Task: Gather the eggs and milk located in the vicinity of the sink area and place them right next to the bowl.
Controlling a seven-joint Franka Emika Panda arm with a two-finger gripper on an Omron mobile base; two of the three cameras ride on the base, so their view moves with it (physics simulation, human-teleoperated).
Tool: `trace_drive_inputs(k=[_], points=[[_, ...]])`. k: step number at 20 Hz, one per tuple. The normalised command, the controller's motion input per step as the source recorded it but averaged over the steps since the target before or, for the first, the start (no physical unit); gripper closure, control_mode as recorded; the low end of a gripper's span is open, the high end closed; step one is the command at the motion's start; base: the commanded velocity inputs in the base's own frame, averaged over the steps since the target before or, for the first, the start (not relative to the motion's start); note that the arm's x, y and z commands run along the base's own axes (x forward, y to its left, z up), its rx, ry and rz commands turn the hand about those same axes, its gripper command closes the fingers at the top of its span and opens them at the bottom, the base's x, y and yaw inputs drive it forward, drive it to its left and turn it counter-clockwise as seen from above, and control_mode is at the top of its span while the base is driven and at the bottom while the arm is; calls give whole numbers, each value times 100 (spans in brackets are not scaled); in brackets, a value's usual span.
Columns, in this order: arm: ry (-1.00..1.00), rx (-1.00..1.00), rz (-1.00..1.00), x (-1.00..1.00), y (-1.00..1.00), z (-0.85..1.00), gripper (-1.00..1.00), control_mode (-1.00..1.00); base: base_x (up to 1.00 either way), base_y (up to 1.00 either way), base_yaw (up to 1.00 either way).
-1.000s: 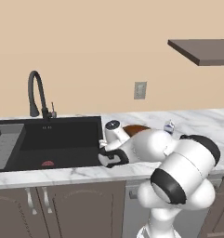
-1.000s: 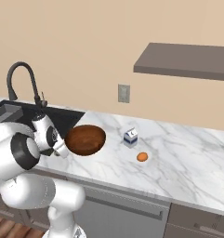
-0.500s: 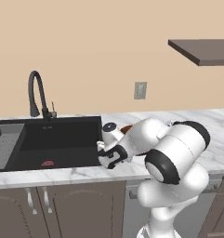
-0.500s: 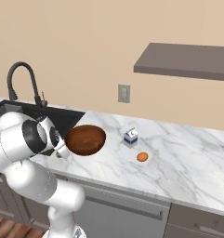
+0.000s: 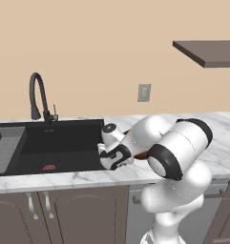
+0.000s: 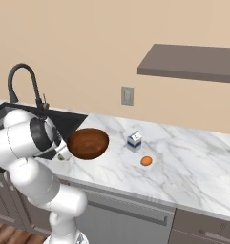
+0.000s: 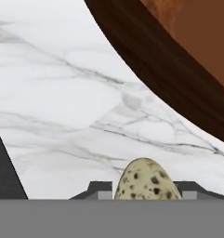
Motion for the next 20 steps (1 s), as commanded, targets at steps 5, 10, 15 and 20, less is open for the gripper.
trace_drive_inputs(k=[5,10,15,20], points=[[0,0,0,3,0,-8,-100,-100,0,0,0],[0,0,-3,0,-17,-3,-100,-100,0,0,0],[-5,0,-2,0,-12,2,-100,-100,0,0,0],[-13,0,0,-7,11,37,-100,-100,0,0,0]])
